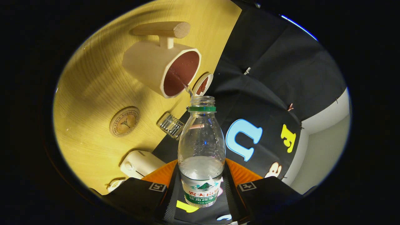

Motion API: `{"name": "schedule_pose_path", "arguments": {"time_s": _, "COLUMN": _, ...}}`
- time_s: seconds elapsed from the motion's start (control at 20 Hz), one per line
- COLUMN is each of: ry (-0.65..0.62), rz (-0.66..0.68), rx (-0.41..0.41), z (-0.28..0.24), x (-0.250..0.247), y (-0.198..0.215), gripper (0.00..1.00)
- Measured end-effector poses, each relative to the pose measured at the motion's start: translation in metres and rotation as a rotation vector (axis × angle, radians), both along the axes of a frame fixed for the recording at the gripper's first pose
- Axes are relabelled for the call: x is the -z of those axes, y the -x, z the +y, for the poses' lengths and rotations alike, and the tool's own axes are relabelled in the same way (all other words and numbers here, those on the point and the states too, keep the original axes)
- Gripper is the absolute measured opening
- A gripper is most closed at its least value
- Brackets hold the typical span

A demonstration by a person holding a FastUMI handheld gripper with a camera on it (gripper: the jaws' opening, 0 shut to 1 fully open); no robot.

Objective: Take the bottle from table, then pour the juice into the cup, finally place the bottle on the coaster

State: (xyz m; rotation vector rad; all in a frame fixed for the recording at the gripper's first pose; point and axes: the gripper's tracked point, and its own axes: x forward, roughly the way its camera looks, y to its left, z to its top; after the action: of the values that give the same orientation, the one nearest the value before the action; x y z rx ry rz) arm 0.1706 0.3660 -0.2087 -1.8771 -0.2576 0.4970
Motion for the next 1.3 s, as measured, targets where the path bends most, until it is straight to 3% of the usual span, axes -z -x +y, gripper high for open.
{"name": "schedule_pose_path", "arguments": {"time_s": 0.5, "ry": 0.074, "rz": -0.041, "rx": -0.075, "z": 0.004, "x": -0.011, "y": -0.005, "gripper": 0.68}}
{"name": "schedule_pose_path", "arguments": {"time_s": 0.75, "ry": 0.041, "rz": -0.029, "rx": -0.079, "z": 0.007, "x": -0.013, "y": -0.006, "gripper": 0.68}}
{"name": "schedule_pose_path", "arguments": {"time_s": 1.05, "ry": -0.199, "rz": 0.144, "rx": 0.059, "z": -0.005, "x": 0.018, "y": -0.001, "gripper": 0.68}}
{"name": "schedule_pose_path", "arguments": {"time_s": 1.3, "ry": -0.525, "rz": 0.340, "rx": 0.195, "z": -0.002, "x": 0.037, "y": 0.012, "gripper": 0.69}}
